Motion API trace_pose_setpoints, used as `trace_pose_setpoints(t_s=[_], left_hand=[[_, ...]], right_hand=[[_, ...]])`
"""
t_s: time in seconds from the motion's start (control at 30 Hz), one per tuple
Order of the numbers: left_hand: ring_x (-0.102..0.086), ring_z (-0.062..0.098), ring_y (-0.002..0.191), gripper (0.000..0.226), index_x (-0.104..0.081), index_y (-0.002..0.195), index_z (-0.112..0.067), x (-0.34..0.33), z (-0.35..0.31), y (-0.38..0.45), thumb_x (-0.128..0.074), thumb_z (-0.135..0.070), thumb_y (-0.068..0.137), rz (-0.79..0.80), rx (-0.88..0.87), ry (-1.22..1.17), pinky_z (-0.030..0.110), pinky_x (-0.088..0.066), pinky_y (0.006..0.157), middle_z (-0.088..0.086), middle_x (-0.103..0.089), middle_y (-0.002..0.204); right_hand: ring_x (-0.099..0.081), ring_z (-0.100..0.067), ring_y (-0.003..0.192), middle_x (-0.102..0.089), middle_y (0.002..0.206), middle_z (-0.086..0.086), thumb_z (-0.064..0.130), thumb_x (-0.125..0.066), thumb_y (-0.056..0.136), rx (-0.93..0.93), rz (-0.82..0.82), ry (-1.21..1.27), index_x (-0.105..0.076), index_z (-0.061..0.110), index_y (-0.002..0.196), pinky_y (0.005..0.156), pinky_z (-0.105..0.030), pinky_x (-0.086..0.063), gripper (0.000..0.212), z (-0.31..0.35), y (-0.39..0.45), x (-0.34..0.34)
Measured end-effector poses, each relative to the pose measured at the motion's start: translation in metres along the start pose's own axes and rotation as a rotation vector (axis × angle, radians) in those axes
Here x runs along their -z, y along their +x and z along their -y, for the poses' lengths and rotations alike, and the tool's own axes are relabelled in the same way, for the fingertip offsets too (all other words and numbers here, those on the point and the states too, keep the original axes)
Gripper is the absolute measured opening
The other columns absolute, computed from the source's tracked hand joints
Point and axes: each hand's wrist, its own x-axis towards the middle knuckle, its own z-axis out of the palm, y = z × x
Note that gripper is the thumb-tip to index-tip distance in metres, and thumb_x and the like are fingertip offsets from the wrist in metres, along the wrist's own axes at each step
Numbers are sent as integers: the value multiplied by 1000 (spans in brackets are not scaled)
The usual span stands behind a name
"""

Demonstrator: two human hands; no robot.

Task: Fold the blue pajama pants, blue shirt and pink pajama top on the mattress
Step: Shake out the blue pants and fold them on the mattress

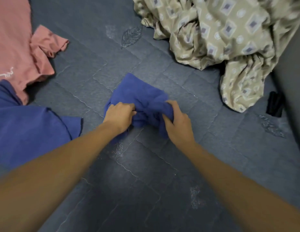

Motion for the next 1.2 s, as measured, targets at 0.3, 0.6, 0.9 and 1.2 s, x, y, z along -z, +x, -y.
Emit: trace_pose_setpoints(t_s=[0.3,0.6,0.9,1.2], left_hand=[[-46,15,62,24,-55,74,-18,109,-4,-29,-60,-16,97,-111,-65,-651,34,-41,66,7,-56,65],[-43,12,66,21,-55,80,-8,306,-71,-69,-53,-9,101,-67,-299,-820,30,-37,63,4,-51,70],[-42,13,65,21,-60,84,-9,511,-86,-165,-56,-18,102,-194,-357,-725,29,-35,62,20,-54,72],[-27,10,53,25,-58,87,-3,622,-106,-271,-53,-20,104,-369,-336,-715,24,-24,49,5,-39,60]], right_hand=[[-50,-21,120,-53,126,1,16,-67,92,15,57,-22,-57,18,132,98,-27,-39,41,58,17,64],[-53,-15,72,-60,78,2,26,-65,94,-2,88,65,-58,12,87,66,-36,-44,18,205,10,124],[-37,-12,67,-44,72,-4,8,-61,97,0,90,258,-56,5,80,64,-29,-32,17,342,-15,253],[-61,-5,83,-61,90,19,43,-79,83,243,26,270,-51,28,96,73,-26,-50,35,475,-78,328]])
